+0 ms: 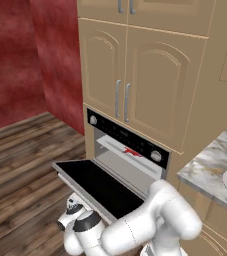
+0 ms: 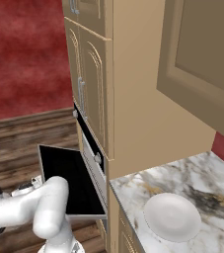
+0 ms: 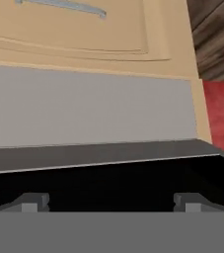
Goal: Place the fish on the top rack of the oven, and slide the tray back inside. Close the oven door.
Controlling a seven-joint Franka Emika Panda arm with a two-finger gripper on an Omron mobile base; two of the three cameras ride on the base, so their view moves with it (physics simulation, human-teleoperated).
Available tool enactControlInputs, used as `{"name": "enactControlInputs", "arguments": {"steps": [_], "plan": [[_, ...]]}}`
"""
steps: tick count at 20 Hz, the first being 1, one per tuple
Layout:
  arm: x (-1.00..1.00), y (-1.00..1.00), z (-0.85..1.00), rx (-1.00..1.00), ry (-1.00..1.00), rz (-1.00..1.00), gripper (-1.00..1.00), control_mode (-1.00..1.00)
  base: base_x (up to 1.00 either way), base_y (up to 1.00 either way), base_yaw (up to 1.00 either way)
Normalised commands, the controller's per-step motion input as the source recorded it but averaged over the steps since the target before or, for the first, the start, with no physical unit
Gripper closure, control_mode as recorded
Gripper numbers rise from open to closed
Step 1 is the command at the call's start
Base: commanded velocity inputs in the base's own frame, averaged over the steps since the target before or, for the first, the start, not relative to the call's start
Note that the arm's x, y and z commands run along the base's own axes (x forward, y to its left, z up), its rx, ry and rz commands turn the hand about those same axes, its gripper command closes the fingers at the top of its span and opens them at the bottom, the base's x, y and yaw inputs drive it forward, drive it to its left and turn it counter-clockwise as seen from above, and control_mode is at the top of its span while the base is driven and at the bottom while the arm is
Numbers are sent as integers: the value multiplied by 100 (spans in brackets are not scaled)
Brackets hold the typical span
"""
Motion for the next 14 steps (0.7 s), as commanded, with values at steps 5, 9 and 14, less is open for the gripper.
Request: {"name": "enactControlInputs", "arguments": {"steps": [5, 9, 14], "plan": [[-28, -85, 20, -20, -53, -20, -100, -100, 0, 0, 0], [-14, -97, 60, -13, -42, -20, -100, -100, 0, 0, 0], [0, -100, 83, -2, -25, -17, -100, -100, 0, 0, 0]]}}
